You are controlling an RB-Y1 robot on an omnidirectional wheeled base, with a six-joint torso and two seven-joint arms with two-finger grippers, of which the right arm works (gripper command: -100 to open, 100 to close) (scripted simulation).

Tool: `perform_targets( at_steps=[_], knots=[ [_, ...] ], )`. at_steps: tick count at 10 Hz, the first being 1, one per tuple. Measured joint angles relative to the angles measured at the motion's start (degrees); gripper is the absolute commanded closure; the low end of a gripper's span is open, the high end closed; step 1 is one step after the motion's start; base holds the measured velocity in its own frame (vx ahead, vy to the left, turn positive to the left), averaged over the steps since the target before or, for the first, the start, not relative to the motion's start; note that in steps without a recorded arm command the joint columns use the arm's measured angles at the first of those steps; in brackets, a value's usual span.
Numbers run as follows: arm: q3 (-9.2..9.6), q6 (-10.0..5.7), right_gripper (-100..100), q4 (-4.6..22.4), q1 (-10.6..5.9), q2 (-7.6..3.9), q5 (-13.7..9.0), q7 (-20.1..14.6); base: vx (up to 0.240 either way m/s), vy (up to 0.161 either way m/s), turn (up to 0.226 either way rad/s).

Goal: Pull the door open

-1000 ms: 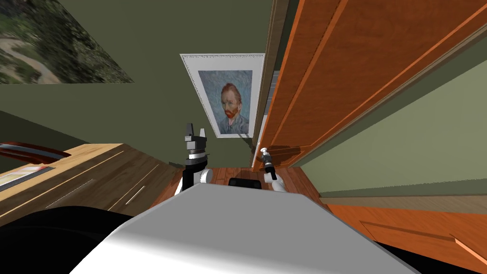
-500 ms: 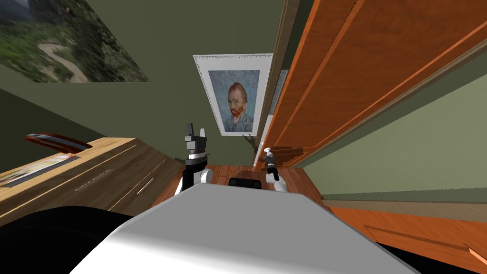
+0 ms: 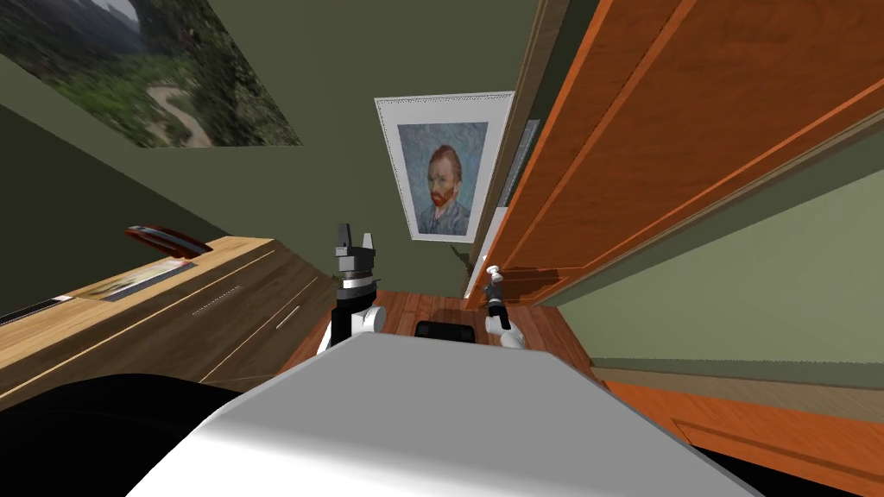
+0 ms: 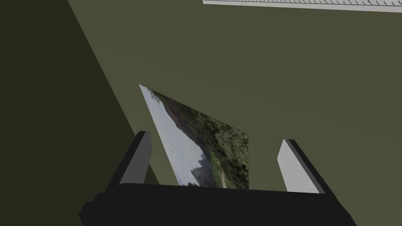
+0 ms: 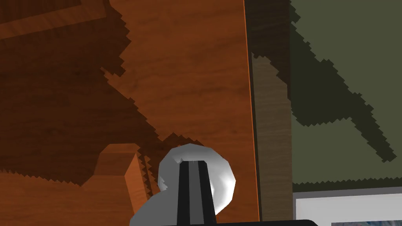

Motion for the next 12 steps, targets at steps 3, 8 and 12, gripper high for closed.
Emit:
perform_targets(
  at_steps=[3, 8, 12],
  knots=[
    [1.47, -3.59, -100, 1.2, -0.36, -2.44, 0.8, -0.6, -0.189, -0.050, 0.173],
    [4.47, -8.25, -100, -0.2, 0.83, -5.95, 2.4, -1.4, -0.213, -0.120, 0.149],
    [4.57, -9.75, -100, -0.9, 2.14, -8.04, 2.4, -2.8, 0.097, 0.014, 0.095]
  ],
)
